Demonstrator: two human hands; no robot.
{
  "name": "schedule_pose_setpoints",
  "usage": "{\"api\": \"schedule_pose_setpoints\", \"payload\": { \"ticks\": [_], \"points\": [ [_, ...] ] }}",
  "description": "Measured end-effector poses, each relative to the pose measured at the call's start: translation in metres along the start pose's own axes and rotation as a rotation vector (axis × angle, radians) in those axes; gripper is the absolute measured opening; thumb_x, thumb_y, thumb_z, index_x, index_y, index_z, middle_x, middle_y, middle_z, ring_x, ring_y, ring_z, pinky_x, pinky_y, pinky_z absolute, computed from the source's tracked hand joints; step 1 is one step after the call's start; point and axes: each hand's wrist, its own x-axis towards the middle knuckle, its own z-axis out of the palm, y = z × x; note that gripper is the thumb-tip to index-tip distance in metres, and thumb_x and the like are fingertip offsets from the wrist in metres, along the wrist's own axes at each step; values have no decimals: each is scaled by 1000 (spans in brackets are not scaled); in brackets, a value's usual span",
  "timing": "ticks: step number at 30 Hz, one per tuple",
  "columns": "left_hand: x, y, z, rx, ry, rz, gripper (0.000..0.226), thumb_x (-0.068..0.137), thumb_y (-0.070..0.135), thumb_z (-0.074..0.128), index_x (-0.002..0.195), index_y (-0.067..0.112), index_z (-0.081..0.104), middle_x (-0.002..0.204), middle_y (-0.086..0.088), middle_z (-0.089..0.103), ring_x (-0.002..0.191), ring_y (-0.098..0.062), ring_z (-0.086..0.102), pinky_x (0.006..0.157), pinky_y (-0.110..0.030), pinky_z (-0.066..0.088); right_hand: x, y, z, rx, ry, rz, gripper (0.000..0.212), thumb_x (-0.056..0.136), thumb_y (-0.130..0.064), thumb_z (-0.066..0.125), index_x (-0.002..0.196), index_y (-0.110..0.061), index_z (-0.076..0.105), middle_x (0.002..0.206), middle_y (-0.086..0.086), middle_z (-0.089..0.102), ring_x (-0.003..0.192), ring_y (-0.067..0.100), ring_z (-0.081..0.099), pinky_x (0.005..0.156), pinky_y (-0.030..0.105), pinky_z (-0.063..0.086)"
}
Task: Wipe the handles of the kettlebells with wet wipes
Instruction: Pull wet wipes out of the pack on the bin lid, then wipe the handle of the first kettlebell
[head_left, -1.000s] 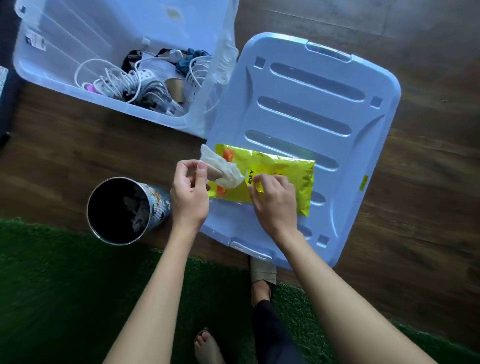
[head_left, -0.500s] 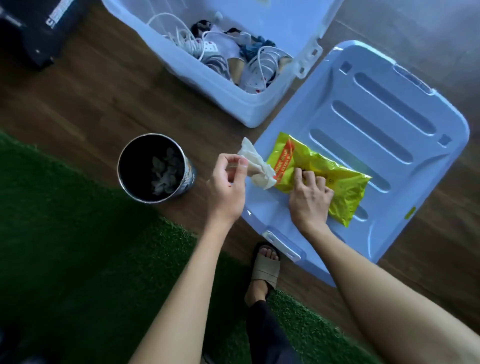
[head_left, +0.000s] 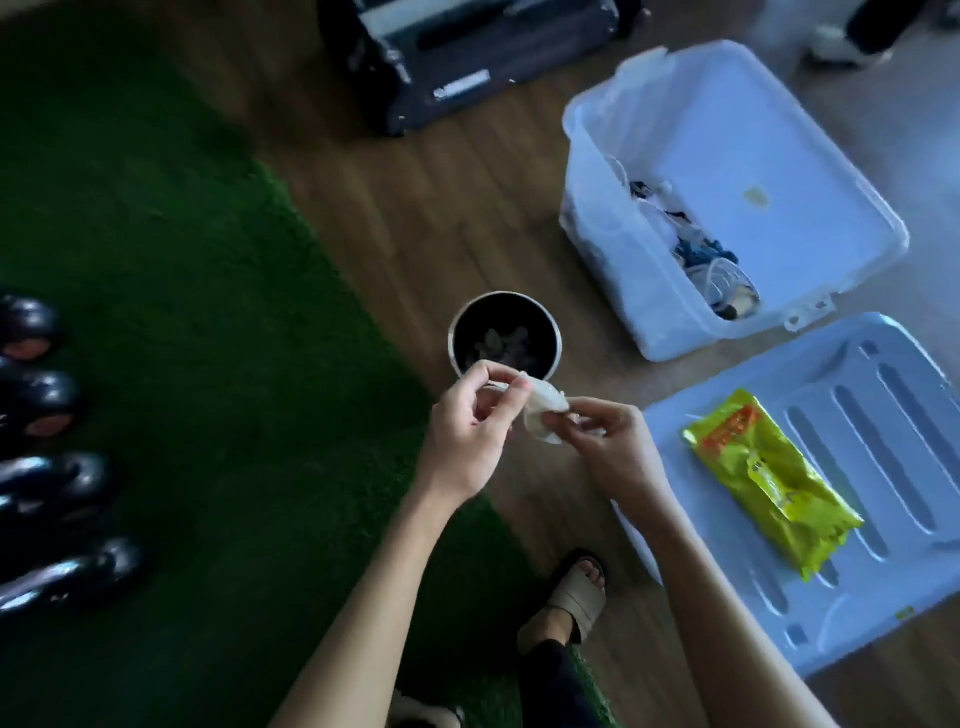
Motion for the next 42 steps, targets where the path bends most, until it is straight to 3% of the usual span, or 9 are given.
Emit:
{"api": "schedule_pose_setpoints", "payload": {
  "ticks": [5,7,11,18,22,28,31,36,42],
  "points": [
    [-91,-14,-194,195,329,-20,17,96,50,62,95,35,68,87,22,70,78,-1,67,63,-19,54,-33,-97,150,-132,14,-158,13,82,-34,82,94,-30,83,65,-10,71,54,0,57,55,19,41],
    [-135,-26,-265,231,412,-31,13,97,46,63,97,34,68,86,20,69,78,-2,67,63,-21,56,-54,-134,215,-252,-8,-240,18,81,-33,84,97,-25,83,69,-7,73,60,8,64,58,23,46],
    [-228,-58,-400,361,526,-104,11,96,46,64,105,39,66,98,26,68,85,3,63,68,-17,55,-107,-206,357,-420,-165,-463,11,83,-25,83,93,-27,82,75,-2,75,65,18,66,61,38,54],
    [-373,-118,-590,447,825,-308,12,96,44,64,107,42,63,104,34,63,91,11,58,66,-6,46,-198,-294,599,-574,-470,-684,18,82,-15,81,98,-24,82,89,-4,79,73,18,65,69,28,48],
    [-426,-172,-684,459,926,-431,17,95,48,62,112,43,63,110,27,67,92,5,61,66,-16,54,-231,-311,734,-637,-581,-740,20,80,-16,81,98,-26,82,91,-5,79,75,19,70,71,31,54],
    [-472,-277,-811,421,972,-571,18,93,43,66,111,39,65,107,24,67,95,2,63,70,-25,57,-273,-301,919,-785,-684,-743,18,83,-21,77,99,-29,81,91,-6,79,82,23,70,81,38,54],
    [-492,-343,-868,432,929,-606,18,93,43,66,111,38,65,106,22,68,93,-1,64,66,-24,56,-288,-277,998,-871,-699,-729,16,85,-22,75,97,-30,80,84,-4,78,79,22,69,79,36,51],
    [-525,-460,-940,490,874,-592,21,91,40,68,111,35,66,103,18,69,90,-5,62,65,-27,55,-307,-216,1107,-981,-684,-677,14,88,-26,72,99,-30,80,81,-2,76,79,24,67,78,38,51],
    [-545,-606,-996,674,723,-427,23,90,41,66,112,34,63,105,17,66,95,-10,61,78,-32,54,-326,-125,1209,-1056,-597,-660,13,90,-26,68,95,-32,78,83,-5,76,84,23,67,80,35,45]
  ]
}}
